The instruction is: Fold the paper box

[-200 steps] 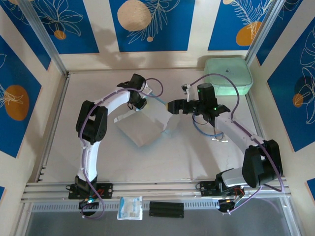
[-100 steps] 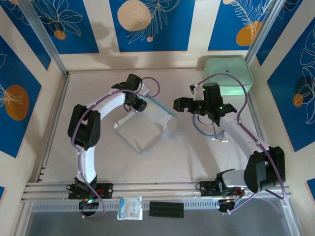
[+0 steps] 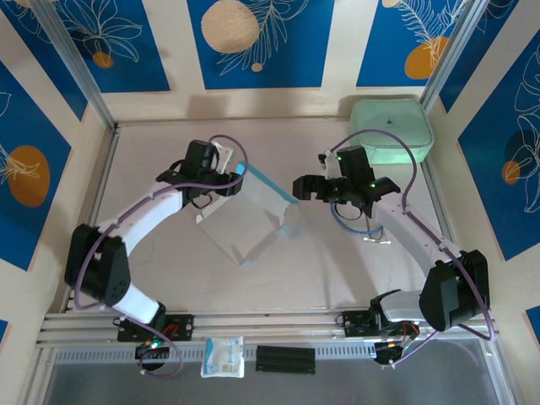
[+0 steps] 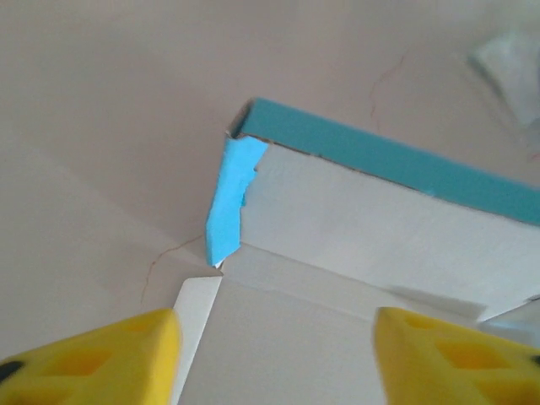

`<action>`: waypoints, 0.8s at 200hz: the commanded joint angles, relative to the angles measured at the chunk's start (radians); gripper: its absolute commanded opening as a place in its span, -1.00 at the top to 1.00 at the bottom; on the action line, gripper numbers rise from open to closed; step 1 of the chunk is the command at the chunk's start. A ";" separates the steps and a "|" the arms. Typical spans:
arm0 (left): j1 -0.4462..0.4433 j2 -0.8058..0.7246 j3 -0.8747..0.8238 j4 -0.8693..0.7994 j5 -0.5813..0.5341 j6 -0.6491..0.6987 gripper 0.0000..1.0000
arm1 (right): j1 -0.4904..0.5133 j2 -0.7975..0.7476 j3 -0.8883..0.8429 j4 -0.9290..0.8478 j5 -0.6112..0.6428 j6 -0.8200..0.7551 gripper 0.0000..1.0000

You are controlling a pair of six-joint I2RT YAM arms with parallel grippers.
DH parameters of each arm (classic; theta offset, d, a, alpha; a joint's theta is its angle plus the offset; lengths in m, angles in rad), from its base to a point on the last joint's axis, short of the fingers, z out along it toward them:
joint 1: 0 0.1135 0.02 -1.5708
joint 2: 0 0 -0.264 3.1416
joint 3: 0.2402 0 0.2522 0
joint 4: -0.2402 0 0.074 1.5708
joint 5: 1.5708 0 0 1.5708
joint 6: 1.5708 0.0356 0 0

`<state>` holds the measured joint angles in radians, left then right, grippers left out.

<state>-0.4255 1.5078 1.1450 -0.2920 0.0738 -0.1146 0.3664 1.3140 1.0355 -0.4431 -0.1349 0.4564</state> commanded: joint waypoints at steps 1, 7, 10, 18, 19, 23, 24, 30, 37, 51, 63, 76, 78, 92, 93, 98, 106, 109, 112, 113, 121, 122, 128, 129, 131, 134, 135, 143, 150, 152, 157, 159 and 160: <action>0.032 -0.023 0.030 0.064 -0.020 -0.246 -0.40 | 0.017 -0.055 0.026 -0.080 0.083 0.261 -0.67; 0.039 0.002 0.071 0.013 -0.032 -0.290 -0.38 | 0.023 -0.059 0.033 -0.127 0.128 0.375 -0.63; 0.042 0.017 0.092 -0.015 -0.035 -0.307 -0.37 | 0.023 -0.059 0.038 -0.149 0.138 0.428 -0.61; 0.053 0.067 0.170 -0.093 -0.023 -0.331 -0.36 | 0.023 -0.061 0.048 -0.197 0.139 0.525 -0.54; 0.054 0.073 0.180 -0.103 -0.020 -0.333 -0.35 | 0.023 -0.062 0.049 -0.200 0.138 0.536 -0.53; 0.058 0.101 0.220 -0.140 -0.006 -0.336 -0.36 | 0.026 -0.061 0.050 -0.210 0.132 0.572 -0.50; 0.060 0.104 0.230 -0.145 -0.002 -0.335 -0.35 | 0.025 -0.061 0.051 -0.213 0.130 0.576 -0.49; 0.068 0.151 0.288 -0.198 0.022 -0.338 -0.36 | 0.027 -0.064 0.048 -0.216 0.111 0.626 -0.47; 0.079 0.204 0.352 -0.244 0.055 -0.337 -0.36 | 0.031 -0.068 0.038 -0.208 0.085 0.674 -0.44; 0.096 0.303 0.474 -0.313 0.134 -0.325 -0.37 | 0.056 -0.083 0.011 -0.177 0.058 0.775 -0.39; 0.099 0.378 0.565 -0.370 0.175 -0.302 -0.39 | 0.081 -0.084 0.004 -0.158 0.042 0.836 -0.37; 0.099 0.434 0.635 -0.409 0.206 -0.276 -0.41 | 0.113 -0.081 0.013 -0.157 0.053 0.876 -0.38; 0.099 0.440 0.641 -0.412 0.212 -0.273 -0.41 | 0.117 -0.081 0.016 -0.157 0.055 0.881 -0.39; 0.099 0.469 0.665 -0.413 0.266 -0.255 -0.43 | 0.146 -0.079 0.021 -0.151 0.086 0.914 -0.39; 0.099 0.470 0.665 -0.413 0.270 -0.254 -0.43 | 0.148 -0.079 0.021 -0.150 0.090 0.916 -0.39; 0.099 0.476 0.666 -0.411 0.281 -0.248 -0.44 | 0.160 -0.078 0.022 -0.145 0.103 0.925 -0.39; 0.100 0.484 0.667 -0.415 0.288 -0.246 -0.44 | 0.176 -0.071 0.025 -0.143 0.119 0.934 -0.39; 0.100 0.485 0.667 -0.416 0.285 -0.244 -0.44 | 0.179 -0.068 0.027 -0.142 0.123 0.935 -0.39; 0.100 0.487 0.663 -0.417 0.285 -0.242 -0.44 | 0.182 -0.065 0.029 -0.143 0.127 0.934 -0.39; 0.100 0.488 0.662 -0.417 0.285 -0.240 -0.44 | 0.183 -0.064 0.029 -0.144 0.128 0.932 -0.39; 0.100 0.488 0.650 -0.411 0.290 -0.230 -0.44 | 0.190 -0.055 0.036 -0.150 0.141 0.928 -0.39; 0.100 0.487 0.648 -0.409 0.291 -0.229 -0.44 | 0.190 -0.053 0.036 -0.151 0.143 0.928 -0.39; 0.100 0.488 0.636 -0.400 0.297 -0.227 -0.43 | 0.192 -0.045 0.038 -0.151 0.143 0.925 -0.39; 0.101 0.487 0.634 -0.399 0.298 -0.227 -0.43 | 0.192 -0.044 0.038 -0.150 0.143 0.924 -0.39; 0.102 0.488 0.631 -0.397 0.302 -0.226 -0.42 | 0.192 -0.042 0.038 -0.149 0.141 0.923 -0.39; 0.102 0.489 0.626 -0.394 0.308 -0.226 -0.41 | 0.192 -0.038 0.038 -0.148 0.139 0.921 -0.39; 0.102 0.488 0.626 -0.393 0.309 -0.226 -0.40 | 0.192 -0.037 0.038 -0.148 0.138 0.920 -0.39; 0.103 0.489 0.613 -0.386 0.328 -0.224 -0.34 | 0.193 -0.032 0.038 -0.144 0.134 0.916 -0.39; 0.103 0.486 0.602 -0.377 0.343 -0.226 -0.30 | 0.195 -0.027 0.040 -0.144 0.133 0.913 -0.39; 0.105 0.485 0.598 -0.375 0.346 -0.227 -0.28 | 0.195 -0.026 0.041 -0.145 0.132 0.912 -0.39; 0.104 0.482 0.587 -0.368 0.349 -0.229 -0.25 | 0.196 -0.023 0.041 -0.146 0.132 0.910 -0.39; 0.104 0.481 0.583 -0.366 0.350 -0.232 -0.23 | 0.196 -0.023 0.041 -0.146 0.132 0.910 -0.39; 0.104 0.480 0.580 -0.364 0.350 -0.233 -0.22 | 0.196 -0.022 0.041 -0.146 0.132 0.910 -0.39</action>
<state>-0.3290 2.0003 1.7668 -0.6651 0.3527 -0.3614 0.5560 1.2751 1.0519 -0.5842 -0.0216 1.3468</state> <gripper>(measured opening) 0.644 0.694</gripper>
